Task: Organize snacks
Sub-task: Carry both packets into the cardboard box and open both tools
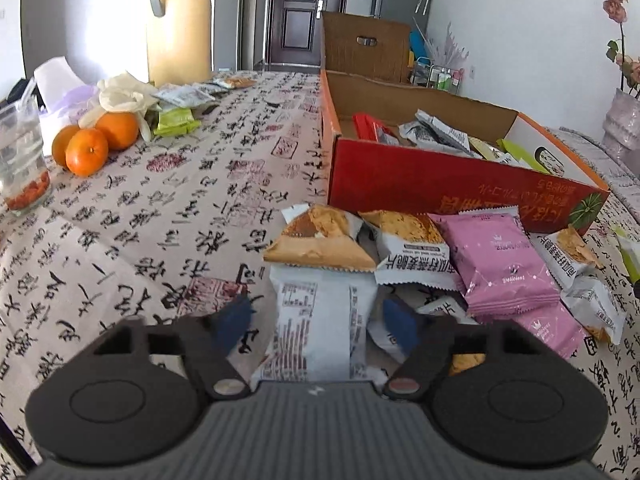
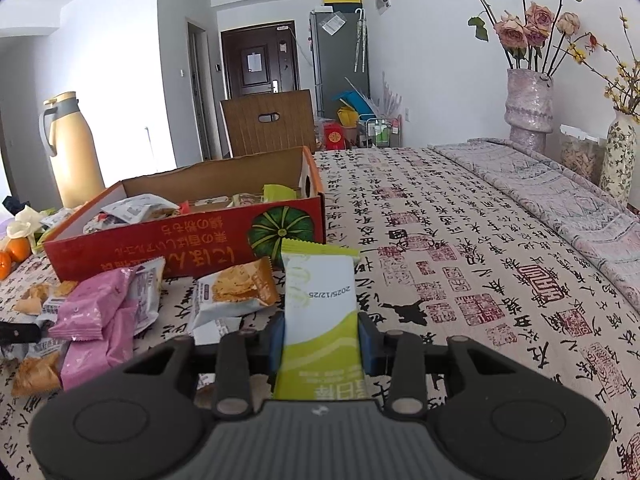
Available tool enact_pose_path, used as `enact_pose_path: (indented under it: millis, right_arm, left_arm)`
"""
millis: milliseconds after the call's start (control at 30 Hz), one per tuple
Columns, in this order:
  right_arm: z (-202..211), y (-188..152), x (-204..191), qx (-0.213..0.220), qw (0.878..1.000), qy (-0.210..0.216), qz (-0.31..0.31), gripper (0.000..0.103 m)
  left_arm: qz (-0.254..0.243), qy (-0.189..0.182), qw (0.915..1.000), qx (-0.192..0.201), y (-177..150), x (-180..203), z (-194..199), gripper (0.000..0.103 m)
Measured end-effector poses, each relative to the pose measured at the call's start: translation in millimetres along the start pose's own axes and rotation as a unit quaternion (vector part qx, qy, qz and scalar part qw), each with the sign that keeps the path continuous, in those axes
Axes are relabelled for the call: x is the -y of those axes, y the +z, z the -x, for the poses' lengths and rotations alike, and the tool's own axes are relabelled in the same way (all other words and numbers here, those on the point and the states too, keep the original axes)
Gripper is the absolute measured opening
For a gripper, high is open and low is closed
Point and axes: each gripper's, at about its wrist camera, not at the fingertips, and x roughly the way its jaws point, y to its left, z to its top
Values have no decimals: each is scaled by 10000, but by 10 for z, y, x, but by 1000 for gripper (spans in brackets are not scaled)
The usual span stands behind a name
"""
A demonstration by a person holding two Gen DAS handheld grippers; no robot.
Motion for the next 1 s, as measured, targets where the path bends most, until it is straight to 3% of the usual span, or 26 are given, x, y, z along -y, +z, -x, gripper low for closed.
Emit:
enact_pose_path:
  millis: [300, 1000]
  right_arm:
    - [56, -31, -24, 19, 10000, 79, -7, 36]
    - [257, 59, -77, 286, 9993, 228, 31, 36]
  left_arm:
    - [134, 20, 9998, 111, -67, -35, 112, 41]
    - [178, -128, 9967, 781, 32, 54, 576, 40]
